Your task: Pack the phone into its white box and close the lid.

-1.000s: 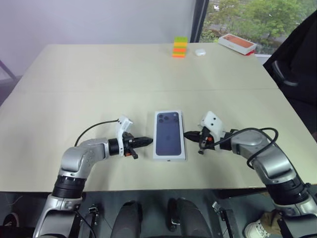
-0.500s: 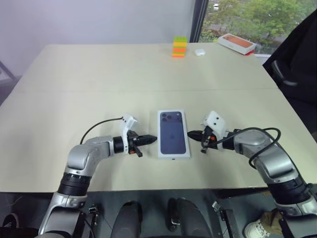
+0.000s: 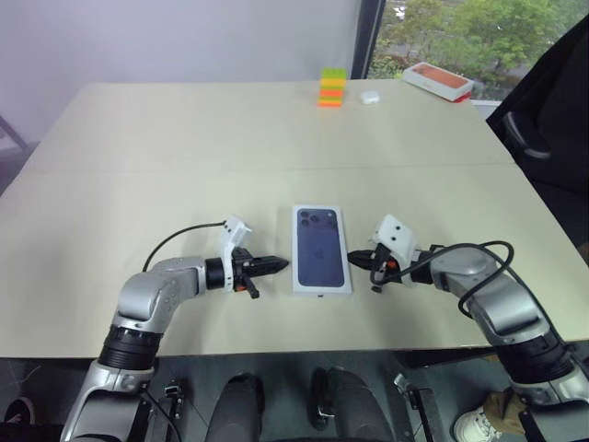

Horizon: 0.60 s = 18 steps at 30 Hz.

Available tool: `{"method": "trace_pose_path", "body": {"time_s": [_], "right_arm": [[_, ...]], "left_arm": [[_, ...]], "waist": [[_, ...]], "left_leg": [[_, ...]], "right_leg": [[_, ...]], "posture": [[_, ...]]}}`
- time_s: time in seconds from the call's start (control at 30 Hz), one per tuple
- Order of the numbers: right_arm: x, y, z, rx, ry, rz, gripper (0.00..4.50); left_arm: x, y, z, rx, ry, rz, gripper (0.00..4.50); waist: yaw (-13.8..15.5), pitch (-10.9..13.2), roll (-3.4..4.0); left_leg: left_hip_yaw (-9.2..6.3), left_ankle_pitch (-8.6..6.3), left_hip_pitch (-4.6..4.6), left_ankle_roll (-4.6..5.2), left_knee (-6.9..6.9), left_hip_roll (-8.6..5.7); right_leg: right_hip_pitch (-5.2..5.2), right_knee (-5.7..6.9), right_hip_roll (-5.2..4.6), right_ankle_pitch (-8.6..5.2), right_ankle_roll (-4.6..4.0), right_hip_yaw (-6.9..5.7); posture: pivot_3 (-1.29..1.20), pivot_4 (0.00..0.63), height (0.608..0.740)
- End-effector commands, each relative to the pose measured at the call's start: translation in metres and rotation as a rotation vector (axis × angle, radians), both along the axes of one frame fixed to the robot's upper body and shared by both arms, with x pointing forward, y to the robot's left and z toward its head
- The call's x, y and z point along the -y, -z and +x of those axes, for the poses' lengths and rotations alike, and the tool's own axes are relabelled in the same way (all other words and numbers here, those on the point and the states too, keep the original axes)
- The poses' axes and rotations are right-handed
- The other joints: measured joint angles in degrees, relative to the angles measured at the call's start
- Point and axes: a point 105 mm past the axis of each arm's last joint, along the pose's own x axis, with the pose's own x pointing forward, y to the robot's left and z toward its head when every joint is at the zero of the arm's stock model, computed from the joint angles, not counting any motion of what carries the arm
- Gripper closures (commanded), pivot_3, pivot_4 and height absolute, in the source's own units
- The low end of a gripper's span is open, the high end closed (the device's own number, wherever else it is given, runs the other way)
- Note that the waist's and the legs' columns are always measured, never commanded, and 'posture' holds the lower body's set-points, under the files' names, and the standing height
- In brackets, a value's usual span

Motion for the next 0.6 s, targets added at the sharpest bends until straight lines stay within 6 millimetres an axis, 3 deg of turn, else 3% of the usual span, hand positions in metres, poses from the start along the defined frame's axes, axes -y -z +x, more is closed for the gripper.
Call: {"method": "trace_pose_path", "body": {"time_s": [0.03,0.17,0.3,0.47,0.6], "right_arm": [[0.017,-0.026,0.017,0.092,0.052,0.016,4.45],[0.021,-0.048,0.038,0.120,0.121,0.127,4.45],[0.003,-0.066,0.048,0.142,0.094,0.204,4.45],[-0.013,-0.056,0.055,0.154,0.063,0.169,4.45],[-0.026,-0.035,0.046,0.118,0.015,0.122,4.45]], "left_arm": [[-0.012,-0.024,0.014,0.092,-0.045,-0.031,4.50],[-0.007,-0.040,0.041,0.198,-0.109,-0.053,4.50],[0.018,-0.058,0.058,0.249,-0.091,-0.126,4.50],[0.046,-0.056,0.067,0.257,-0.034,-0.134,4.50],[0.056,-0.036,0.059,0.229,0.035,-0.075,4.50]], "waist": [[0.1,0.0,0.00],[0.3,0.0,0.00],[0.2,0.0,-0.01],[0.1,0.0,0.00],[0.1,0.0,0.00]], "left_leg": [[-0.01,0.00,0.00,0.00,0.01,0.00],[-0.01,0.01,-0.02,-0.01,0.07,-0.01],[0.01,0.01,-0.09,-0.01,0.20,0.00],[0.02,-0.01,-0.11,0.01,0.33,0.01],[0.02,-0.01,-0.12,0.02,0.37,0.02]], "right_leg": [[0.00,0.00,0.01,0.00,0.00,0.00],[0.02,0.02,0.00,0.02,-0.02,-0.01],[0.05,0.00,0.00,0.02,-0.02,-0.02],[0.08,0.02,0.00,0.02,0.00,-0.02],[0.06,0.08,0.00,0.02,0.00,-0.02]], "posture": [[0.00,0.150,0.740],[0.00,0.150,0.740],[0.00,0.150,0.740],[0.00,0.150,0.740],[0.00,0.150,0.740]]}}
